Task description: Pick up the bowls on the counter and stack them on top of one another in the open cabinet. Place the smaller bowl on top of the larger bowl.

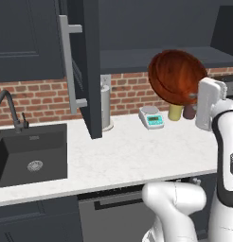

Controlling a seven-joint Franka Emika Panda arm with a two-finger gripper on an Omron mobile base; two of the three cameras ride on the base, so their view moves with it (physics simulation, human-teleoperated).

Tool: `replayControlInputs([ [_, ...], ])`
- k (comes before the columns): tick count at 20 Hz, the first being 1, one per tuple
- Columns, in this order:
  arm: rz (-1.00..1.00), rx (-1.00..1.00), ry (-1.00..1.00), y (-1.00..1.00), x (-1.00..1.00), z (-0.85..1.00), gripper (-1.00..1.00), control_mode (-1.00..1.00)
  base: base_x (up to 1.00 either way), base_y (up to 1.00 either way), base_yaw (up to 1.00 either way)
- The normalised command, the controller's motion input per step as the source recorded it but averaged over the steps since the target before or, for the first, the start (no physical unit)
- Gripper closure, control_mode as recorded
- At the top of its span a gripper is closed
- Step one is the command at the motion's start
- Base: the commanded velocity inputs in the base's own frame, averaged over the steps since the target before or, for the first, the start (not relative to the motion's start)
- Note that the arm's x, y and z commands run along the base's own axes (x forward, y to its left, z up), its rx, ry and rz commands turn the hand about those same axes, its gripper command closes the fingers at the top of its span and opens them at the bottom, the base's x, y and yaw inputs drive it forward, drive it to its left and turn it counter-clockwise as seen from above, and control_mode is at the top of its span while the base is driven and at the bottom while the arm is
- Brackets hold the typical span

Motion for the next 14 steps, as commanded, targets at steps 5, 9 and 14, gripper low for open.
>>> replayControlInputs([
  [5,-0.11,0.09,0.15,0.0,0.88,1.0,1.0,-1.0,0.0,0.0,0.0],
  [9,-0.05,0.01,0.27,0.0,0.88,0.66,1.0,-1.0,0.0,0.0,0.0],
  [14,0.0,-0.03,0.34,0.0,0.72,0.04,1.0,-1.0,0.0,0.0,0.0],
])
